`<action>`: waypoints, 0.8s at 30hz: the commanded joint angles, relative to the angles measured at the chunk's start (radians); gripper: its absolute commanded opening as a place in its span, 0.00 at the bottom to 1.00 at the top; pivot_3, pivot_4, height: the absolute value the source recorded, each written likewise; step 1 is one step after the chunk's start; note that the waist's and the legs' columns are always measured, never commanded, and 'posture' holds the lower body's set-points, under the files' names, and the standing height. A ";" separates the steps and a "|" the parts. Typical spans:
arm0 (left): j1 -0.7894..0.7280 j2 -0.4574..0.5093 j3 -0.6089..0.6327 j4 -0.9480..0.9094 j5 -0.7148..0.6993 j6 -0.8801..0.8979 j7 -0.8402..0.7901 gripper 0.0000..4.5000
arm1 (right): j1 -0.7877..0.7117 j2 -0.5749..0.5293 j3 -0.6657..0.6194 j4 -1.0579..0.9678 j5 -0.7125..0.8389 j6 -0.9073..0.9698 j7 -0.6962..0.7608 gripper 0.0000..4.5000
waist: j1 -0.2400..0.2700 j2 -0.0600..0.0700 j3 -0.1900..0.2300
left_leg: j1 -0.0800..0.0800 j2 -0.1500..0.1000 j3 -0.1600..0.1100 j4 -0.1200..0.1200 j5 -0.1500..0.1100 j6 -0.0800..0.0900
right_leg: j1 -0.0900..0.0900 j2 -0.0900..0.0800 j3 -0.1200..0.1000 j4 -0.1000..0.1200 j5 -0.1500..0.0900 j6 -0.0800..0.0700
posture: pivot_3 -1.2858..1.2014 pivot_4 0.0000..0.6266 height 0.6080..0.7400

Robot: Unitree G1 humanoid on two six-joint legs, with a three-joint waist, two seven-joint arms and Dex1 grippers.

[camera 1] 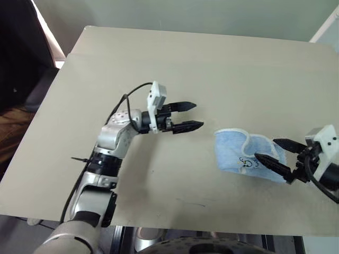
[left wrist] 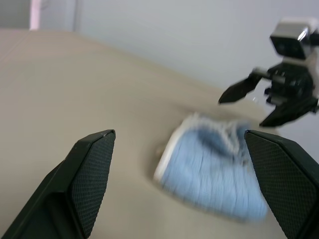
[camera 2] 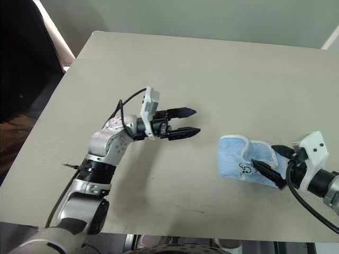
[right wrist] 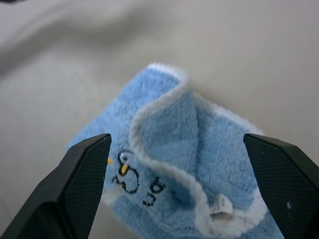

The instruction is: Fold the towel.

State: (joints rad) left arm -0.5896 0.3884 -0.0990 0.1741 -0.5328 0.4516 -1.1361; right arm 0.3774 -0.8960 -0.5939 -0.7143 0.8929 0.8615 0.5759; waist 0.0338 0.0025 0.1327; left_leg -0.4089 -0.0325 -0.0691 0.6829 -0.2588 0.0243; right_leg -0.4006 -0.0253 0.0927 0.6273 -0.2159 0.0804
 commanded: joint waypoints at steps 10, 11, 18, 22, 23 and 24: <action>0.115 0.085 0.053 -0.139 0.001 -0.017 0.003 1.00 | -0.001 -0.019 0.075 0.059 -0.181 -0.064 0.061 0.92 | -0.006 0.000 0.000 | -0.001 0.000 -0.002 0.000 -0.001 -0.002 | -0.002 0.000 -0.003 0.000 0.001 -0.004 | 0.52 0.24 1.00; 0.133 0.091 0.057 -0.153 0.000 -0.024 -0.005 1.00 | -0.010 -0.020 0.085 0.064 -0.190 -0.070 0.065 0.88 | -0.007 0.000 0.000 | -0.001 0.001 -0.002 0.000 -0.001 -0.002 | -0.002 0.000 -0.004 0.000 0.001 -0.004 | 0.52 0.24 1.00; 0.179 0.107 0.057 -0.180 0.008 -0.040 -0.005 1.00 | -0.065 -0.025 0.149 0.096 -0.268 -0.115 0.095 0.74 | -0.008 0.000 0.000 | -0.001 0.002 -0.003 0.000 -0.001 -0.004 | -0.002 0.000 -0.005 0.001 0.001 -0.006 | 0.52 0.24 1.00; 0.184 0.098 0.064 -0.183 -0.001 -0.040 0.002 1.00 | -0.079 -0.037 0.181 0.102 -0.288 -0.106 0.115 0.59 | -0.009 0.000 0.000 | -0.001 0.002 -0.003 0.000 -0.001 -0.004 | -0.002 0.000 -0.005 0.001 0.001 -0.006 | 0.52 0.24 1.00; 0.184 0.098 0.064 -0.183 -0.001 -0.041 0.002 1.00 | -0.081 -0.036 0.182 0.102 -0.291 -0.104 0.118 0.52 | -0.009 0.000 0.000 | -0.001 0.002 -0.003 -0.001 -0.001 -0.004 | -0.002 0.000 -0.005 0.001 0.002 -0.006 | 0.52 0.24 1.00; 0.184 0.098 0.064 -0.183 -0.001 -0.041 0.003 1.00 | -0.082 -0.035 0.182 0.103 -0.294 -0.104 0.121 0.44 | -0.009 0.000 0.000 | -0.001 0.002 -0.003 -0.001 -0.001 -0.004 | -0.002 0.000 -0.005 0.001 0.002 -0.007 | 0.52 0.24 1.00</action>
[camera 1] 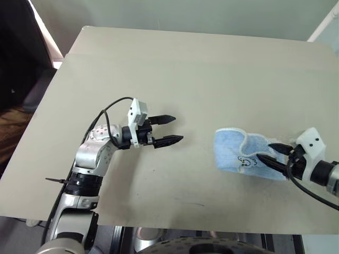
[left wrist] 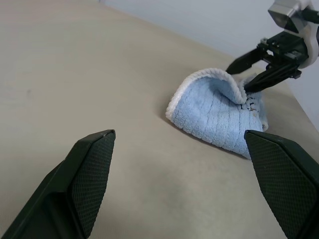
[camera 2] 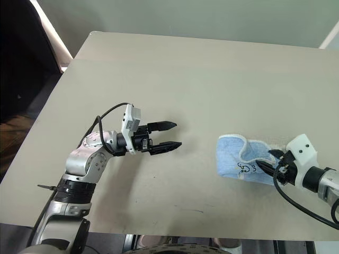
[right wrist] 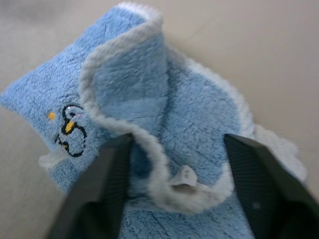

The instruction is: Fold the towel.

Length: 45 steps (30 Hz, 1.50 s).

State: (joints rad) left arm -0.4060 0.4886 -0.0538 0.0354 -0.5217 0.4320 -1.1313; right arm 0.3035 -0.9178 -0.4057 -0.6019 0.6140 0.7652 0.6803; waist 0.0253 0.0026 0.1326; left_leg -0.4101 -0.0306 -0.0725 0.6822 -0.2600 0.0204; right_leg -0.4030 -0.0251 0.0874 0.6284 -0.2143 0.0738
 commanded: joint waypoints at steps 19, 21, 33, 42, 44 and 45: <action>0.028 0.001 -0.005 0.047 0.047 -0.117 -0.053 1.00 | 0.089 0.094 -0.362 -0.148 0.330 0.308 -0.025 0.01 | 0.001 0.000 0.000 | 0.000 0.001 0.000 0.000 -0.001 -0.002 | -0.001 0.001 -0.001 0.000 -0.007 -0.011 | 0.52 0.24 1.00; 0.020 -0.002 -0.007 0.053 0.048 -0.116 -0.056 1.00 | 0.091 0.122 -0.370 -0.166 0.371 0.329 -0.069 0.01 | 0.000 0.000 0.000 | 0.000 0.001 0.000 0.000 -0.001 -0.002 | -0.001 0.002 -0.001 0.001 -0.007 -0.011 | 0.52 0.24 1.00; -0.002 -0.010 -0.021 0.085 0.062 -0.120 -0.070 1.00 | 0.134 0.253 -0.382 -0.146 0.460 0.322 -0.262 0.01 | -0.001 0.000 0.000 | 0.000 0.001 -0.001 -0.001 -0.002 -0.001 | -0.001 0.002 -0.001 0.001 -0.002 -0.004 | 0.52 0.24 1.00; -0.006 -0.012 -0.017 0.083 0.064 -0.111 -0.070 1.00 | 0.172 0.296 -0.423 -0.121 0.551 0.247 -0.335 0.01 | 0.000 0.000 0.000 | 0.000 0.001 -0.001 -0.001 -0.004 -0.001 | -0.002 0.002 -0.001 0.001 -0.003 -0.005 | 0.52 0.24 1.00; -0.010 -0.008 -0.015 0.079 0.057 -0.097 -0.074 1.00 | 0.198 0.292 -0.411 -0.122 0.540 0.236 -0.337 0.01 | 0.000 0.000 0.000 | -0.001 0.001 -0.002 -0.001 -0.005 -0.001 | -0.002 0.002 -0.001 0.001 -0.003 -0.005 | 0.52 0.24 1.00; -0.012 -0.006 -0.015 0.079 0.055 -0.093 -0.076 1.00 | 0.206 0.292 -0.407 -0.122 0.539 0.227 -0.335 0.01 | 0.000 0.000 0.000 | -0.001 0.001 -0.002 -0.001 -0.005 -0.002 | -0.002 0.002 -0.001 0.001 -0.003 -0.005 | 0.52 0.24 1.00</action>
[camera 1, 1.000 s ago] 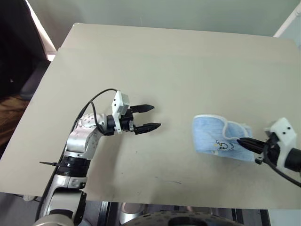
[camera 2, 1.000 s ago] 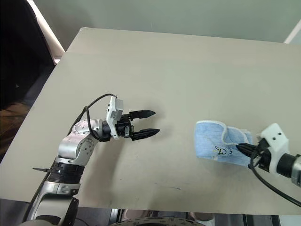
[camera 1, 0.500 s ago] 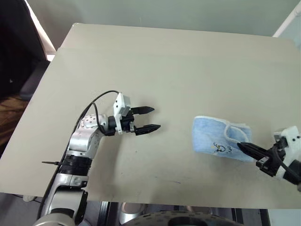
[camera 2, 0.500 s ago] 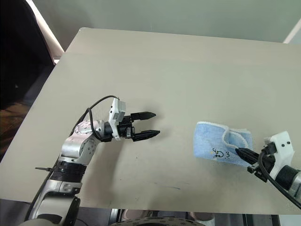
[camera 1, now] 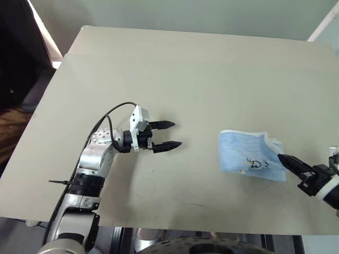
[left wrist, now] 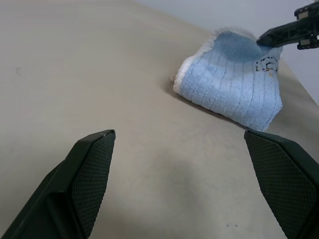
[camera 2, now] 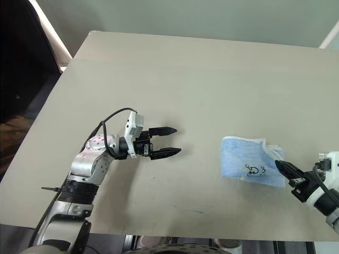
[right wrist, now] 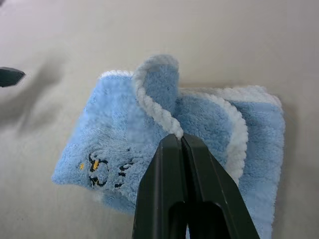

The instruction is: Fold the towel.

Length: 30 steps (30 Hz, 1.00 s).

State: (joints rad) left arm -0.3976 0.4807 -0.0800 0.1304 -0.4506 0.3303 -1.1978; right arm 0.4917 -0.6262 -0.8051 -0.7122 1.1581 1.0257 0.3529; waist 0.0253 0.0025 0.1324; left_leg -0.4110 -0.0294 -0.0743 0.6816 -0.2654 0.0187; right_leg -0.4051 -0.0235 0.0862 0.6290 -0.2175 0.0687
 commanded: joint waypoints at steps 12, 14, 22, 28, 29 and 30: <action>-0.035 0.004 0.011 -0.027 -0.022 0.037 -0.016 1.00 | 0.045 0.026 -0.004 -0.002 0.045 -0.111 -0.035 0.16 | -0.001 0.000 0.000 | -0.001 0.000 0.000 0.000 -0.002 -0.001 | -0.002 0.000 0.000 0.000 0.000 0.000 | 0.52 0.24 1.00; -0.037 0.002 0.010 -0.033 -0.025 0.046 -0.015 1.00 | 0.062 0.025 -0.008 -0.017 0.058 -0.125 -0.013 0.30 | -0.001 0.000 0.000 | -0.001 0.000 0.000 0.000 -0.002 -0.001 | -0.002 0.000 0.000 0.000 0.000 0.000 | 0.52 0.24 1.00; -0.054 -0.028 0.024 -0.035 -0.028 0.020 0.001 1.00 | 0.074 0.011 -0.066 -0.037 0.030 -0.245 0.022 0.93 | -0.001 0.000 0.000 | -0.001 0.000 0.000 0.000 -0.002 -0.001 | -0.002 0.000 -0.001 0.000 0.000 0.000 | 0.52 0.24 1.00; -0.101 -0.133 0.036 -0.021 -0.034 -0.052 0.052 0.91 | -0.049 -0.062 -0.036 -0.070 0.038 -0.325 0.019 0.89 | -0.002 0.000 0.000 | -0.001 0.001 0.000 0.002 -0.002 -0.001 | -0.001 0.000 -0.001 0.000 0.001 0.000 | 0.52 0.24 1.00; -0.117 -0.168 0.025 -0.020 -0.037 -0.063 0.055 0.87 | -0.096 -0.088 0.014 -0.072 0.021 -0.328 0.017 0.85 | -0.002 0.000 0.000 | -0.001 0.001 0.000 0.002 -0.002 -0.001 | -0.001 0.000 -0.001 0.001 0.001 0.000 | 0.52 0.24 1.00; -0.129 -0.198 0.013 -0.018 -0.034 -0.073 0.057 0.79 | -0.142 -0.104 0.060 -0.066 -0.001 -0.332 0.010 0.77 | -0.004 0.000 0.000 | -0.001 0.001 0.000 0.002 -0.002 -0.001 | -0.001 0.000 -0.001 0.001 0.002 0.000 | 0.52 0.24 1.00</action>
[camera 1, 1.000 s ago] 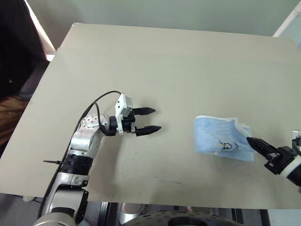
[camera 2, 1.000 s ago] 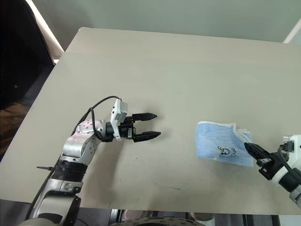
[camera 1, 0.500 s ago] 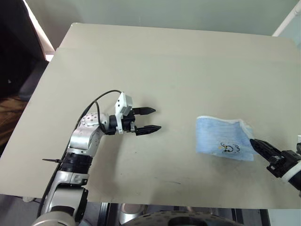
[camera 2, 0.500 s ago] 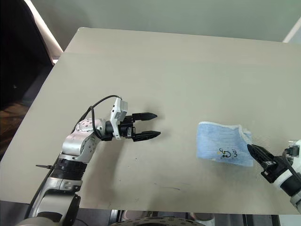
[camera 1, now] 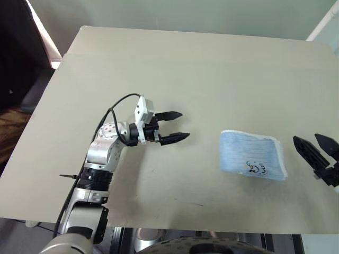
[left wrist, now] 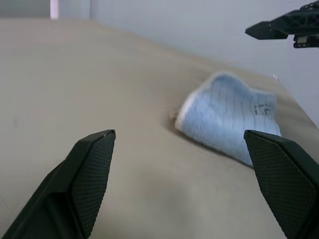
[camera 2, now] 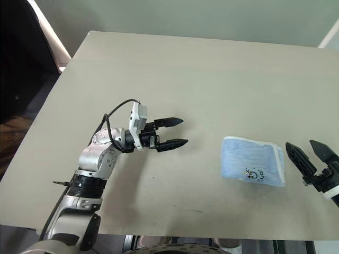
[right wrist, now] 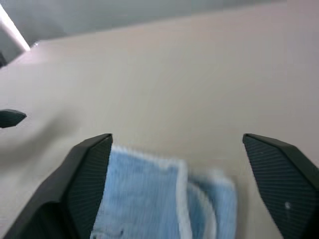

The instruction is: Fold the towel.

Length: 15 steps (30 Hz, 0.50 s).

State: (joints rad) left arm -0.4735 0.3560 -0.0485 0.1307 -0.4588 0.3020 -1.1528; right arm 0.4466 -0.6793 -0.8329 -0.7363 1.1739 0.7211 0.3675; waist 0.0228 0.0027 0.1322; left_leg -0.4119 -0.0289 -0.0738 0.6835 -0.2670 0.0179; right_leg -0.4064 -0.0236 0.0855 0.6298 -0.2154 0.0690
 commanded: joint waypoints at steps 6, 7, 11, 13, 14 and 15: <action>-0.079 -0.180 -0.081 -0.010 -0.008 -0.070 0.007 0.29 | -0.241 -0.078 0.304 0.019 -0.208 -0.043 -0.014 0.27 | 0.000 0.000 0.000 | 0.000 0.000 0.000 0.001 0.005 0.003 | 0.002 -0.001 -0.001 0.000 0.005 0.004 | 0.52 0.24 1.00; -0.081 -0.193 -0.101 0.000 0.009 -0.091 0.003 0.21 | -0.244 -0.079 0.344 0.030 -0.258 -0.059 0.002 0.19 | 0.000 0.000 0.000 | 0.000 0.001 0.000 0.000 0.005 0.003 | 0.002 -0.001 -0.001 0.000 0.005 0.004 | 0.52 0.24 1.00; -0.084 -0.230 -0.170 0.050 0.068 -0.132 -0.002 0.01 | -0.264 -0.054 0.435 0.053 -0.343 -0.092 0.030 0.00 | 0.001 0.000 0.000 | 0.000 0.001 0.000 0.001 0.005 0.003 | 0.002 -0.001 -0.001 -0.001 0.005 0.005 | 0.52 0.24 1.00; -0.095 -0.248 -0.188 0.092 0.091 -0.143 0.006 0.01 | -0.270 -0.036 0.459 0.066 -0.371 -0.106 0.035 0.00 | 0.001 0.000 0.000 | -0.001 0.001 0.001 0.002 0.005 0.004 | 0.002 -0.002 -0.001 -0.001 0.005 0.005 | 0.52 0.24 1.00; -0.101 -0.260 -0.203 0.117 0.102 -0.147 0.005 0.01 | -0.268 -0.025 0.471 0.076 -0.395 -0.117 0.038 0.00 | 0.002 0.000 0.000 | -0.001 0.001 0.001 0.002 0.005 0.004 | 0.002 -0.002 -0.001 -0.002 0.005 0.005 | 0.52 0.24 1.00; -0.103 -0.274 -0.219 0.137 0.109 -0.154 -0.006 0.01 | -0.261 -0.017 0.480 0.087 -0.417 -0.129 0.043 0.00 | 0.002 0.000 0.000 | -0.001 0.001 0.001 0.002 0.005 0.004 | 0.002 -0.002 -0.001 -0.002 0.005 0.005 | 0.52 0.24 1.00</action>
State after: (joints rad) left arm -0.5593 0.0987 -0.2488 0.2565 -0.3617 0.1751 -1.1503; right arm 0.1834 -0.7043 -0.3556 -0.6520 0.7915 0.6284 0.3960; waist 0.0251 0.0032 0.1320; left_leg -0.4125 -0.0281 -0.0730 0.6858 -0.2621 0.0217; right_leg -0.4041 -0.0255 0.0842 0.6281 -0.2101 0.0745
